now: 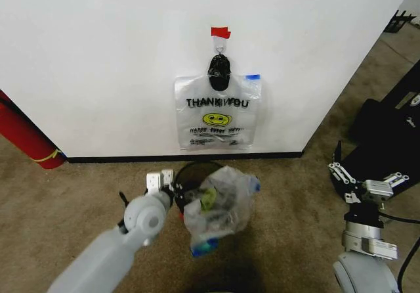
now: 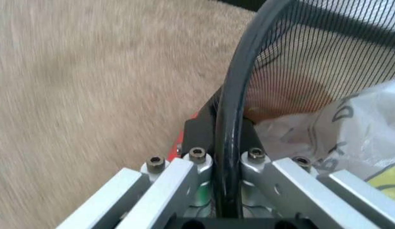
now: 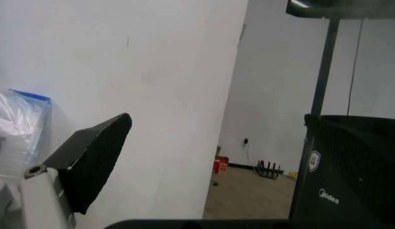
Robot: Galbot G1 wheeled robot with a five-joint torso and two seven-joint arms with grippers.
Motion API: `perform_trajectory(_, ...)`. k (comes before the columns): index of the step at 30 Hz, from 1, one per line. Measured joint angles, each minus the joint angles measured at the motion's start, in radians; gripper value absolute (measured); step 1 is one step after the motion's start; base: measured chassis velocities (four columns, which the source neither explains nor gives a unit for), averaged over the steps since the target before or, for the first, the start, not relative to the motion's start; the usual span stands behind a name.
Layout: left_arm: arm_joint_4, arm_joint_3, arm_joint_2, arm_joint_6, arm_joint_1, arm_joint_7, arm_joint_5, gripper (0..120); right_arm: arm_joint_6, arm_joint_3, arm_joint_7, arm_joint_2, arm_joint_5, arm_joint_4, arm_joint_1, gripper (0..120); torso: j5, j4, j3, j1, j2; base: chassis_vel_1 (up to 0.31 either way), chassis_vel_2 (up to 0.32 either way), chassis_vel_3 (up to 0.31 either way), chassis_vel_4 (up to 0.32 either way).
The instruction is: Pick up the garbage bag from the wall and place it over the trash bin.
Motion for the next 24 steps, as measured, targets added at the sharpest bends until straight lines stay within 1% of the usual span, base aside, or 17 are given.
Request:
perform_trajectory(2,-0.046,-0.027,-0.031,-0.042,0.041,-0.086,-0.083,0,0.000,-0.003,-0.004,-0.001,0.000,-0.002,0.006,100,0.0003,0.0000,0.000,0.000,0.000,0.000,0.000,0.000,0.000)
perform_trajectory(3,-0.046,-0.027,-0.031,-0.042,0.041,-0.086,-0.083,0,0.000,-0.003,-0.004,-0.001,0.000,-0.002,0.006,100,0.0003,0.0000,0.000,0.000,0.000,0.000,0.000,0.000,0.000)
perform_trajectory(4,-0.081,-0.040,-0.056,-0.082,0.069,-0.160,-0.138,0,0.000,-0.006,-0.007,-0.002,0.000,-0.002,0.008,100,-0.0002,0.0000,0.000,0.000,0.000,0.000,0.000,0.000,0.000)
perform_trajectory(6,-0.120,-0.054,-0.089,-0.150,0.119,-0.218,-0.163,0,0.003,-0.009,-0.009,-0.002,0.000,-0.001,0.007,100,0.0003,0.0001,0.000,0.000,0.000,0.000,0.000,0.000,0.000)
perform_trajectory(8,-0.137,-0.061,-0.118,-0.194,0.170,-0.222,-0.129,0,0.009,-0.009,-0.009,-0.002,-0.001,0.002,0.002,100,-0.0001,0.0000,0.000,0.000,0.000,0.000,0.000,0.000,0.000)
perform_trajectory(9,-0.138,-0.064,-0.135,-0.215,0.198,-0.221,-0.096,0,0.012,-0.009,-0.009,-0.003,-0.001,0.003,-0.001,100,-0.0001,0.0000,0.000,0.000,0.000,0.000,0.000,0.000,0.000)
perform_trajectory(10,-0.138,-0.064,-0.135,-0.215,0.198,-0.221,-0.096,0,0.012,-0.009,-0.009,-0.003,-0.001,0.003,-0.001,100,-0.0001,0.0000,0.000,0.000,0.000,0.000,0.000,0.000,0.000)
perform_trajectory(12,-0.137,-0.073,-0.167,-0.244,0.239,-0.221,-0.036,0,0.019,-0.007,-0.009,-0.007,-0.001,0.004,-0.006,100,0.0002,0.0003,0.000,0.000,0.000,0.000,0.000,0.000,0.000)
perform_trajectory(13,-0.134,-0.077,-0.185,-0.256,0.254,-0.219,-0.001,0,0.021,-0.006,-0.009,-0.009,-0.001,0.005,-0.008,100,0.0001,0.0002,0.000,0.000,0.000,0.000,0.000,0.000,0.000)
perform_trajectory(16,-0.103,-0.096,-0.254,-0.286,0.276,-0.195,0.163,0,0.025,-0.004,-0.008,-0.012,-0.001,0.006,-0.008,100,0.0002,0.0002,0.000,0.000,0.000,0.000,0.000,0.000,0.000)
perform_trajectory(17,-0.103,-0.096,-0.254,-0.286,0.276,-0.195,0.163,0,0.025,-0.004,-0.008,-0.012,-0.001,0.006,-0.008,100,0.0002,0.0002,0.000,0.000,0.000,0.000,0.000,0.000,0.000)
perform_trajectory(20,-0.078,-0.104,-0.309,-0.294,0.285,-0.184,0.262,0,0.026,-0.005,-0.008,-0.012,-0.001,0.007,-0.007,100,0.0000,0.0002,0.000,0.000,0.000,0.000,0.000,0.000,0.000)
perform_trajectory(23,-0.056,-0.104,-0.343,-0.294,0.287,-0.175,0.298,0,0.027,-0.007,-0.009,-0.016,-0.001,0.007,-0.006,100,0.0001,0.0001,0.000,0.000,0.000,0.000,0.000,0.000,0.000)
perform_trajectory(24,-0.056,-0.104,-0.343,-0.294,0.287,-0.175,0.298,0,0.027,-0.007,-0.009,-0.016,-0.001,0.007,-0.006,100,0.0001,0.0001,0.000,0.000,0.000,0.000,0.000,0.000,0.000)
